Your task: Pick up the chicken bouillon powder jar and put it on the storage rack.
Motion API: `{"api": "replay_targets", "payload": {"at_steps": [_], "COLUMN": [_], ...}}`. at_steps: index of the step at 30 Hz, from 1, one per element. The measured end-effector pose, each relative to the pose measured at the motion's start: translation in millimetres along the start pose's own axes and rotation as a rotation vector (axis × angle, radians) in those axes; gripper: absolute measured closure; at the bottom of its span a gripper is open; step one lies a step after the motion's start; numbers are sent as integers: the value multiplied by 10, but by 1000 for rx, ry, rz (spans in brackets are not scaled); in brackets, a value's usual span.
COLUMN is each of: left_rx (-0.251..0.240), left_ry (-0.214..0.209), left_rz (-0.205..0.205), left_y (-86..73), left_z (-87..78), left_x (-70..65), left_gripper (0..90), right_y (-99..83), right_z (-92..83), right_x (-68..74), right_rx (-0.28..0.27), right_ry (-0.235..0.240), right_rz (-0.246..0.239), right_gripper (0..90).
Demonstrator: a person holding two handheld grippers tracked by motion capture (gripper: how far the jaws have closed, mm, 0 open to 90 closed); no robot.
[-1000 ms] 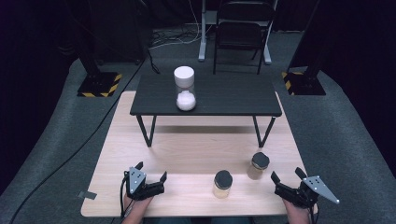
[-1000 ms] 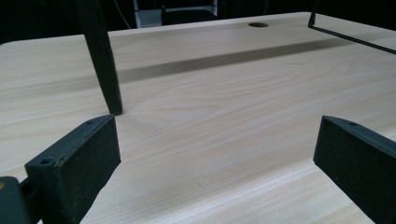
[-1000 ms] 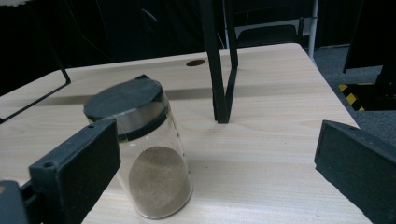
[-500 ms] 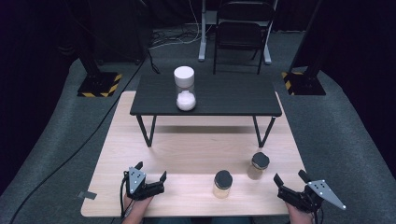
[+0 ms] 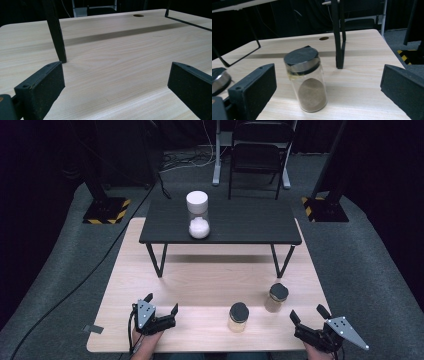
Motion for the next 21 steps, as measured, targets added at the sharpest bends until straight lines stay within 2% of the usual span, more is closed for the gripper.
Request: {"api": "replay_targets", "payload": {"at_steps": [21], "left_rx": [-3], "left_ry": [-6], "left_rz": [-10], "left_y": [-1], "left_z": [-1], "left_x": [11], "left_gripper": [6], "right_y": [28], "right_z": [-39], "right_x": [302], "right_rx": [-17], "right_ry": [66], "right_rz": [-57], "right_gripper": [0]}}
Point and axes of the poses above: each handheld gripper's, and its own axes: z roughly forward along the jaws, y roughly out of its top, x roughly to its left, the point moved 4 cm from there along z, roughly forward along the jaws, and after that the axes turned 7 degrees about z, right-handed, at the moved point
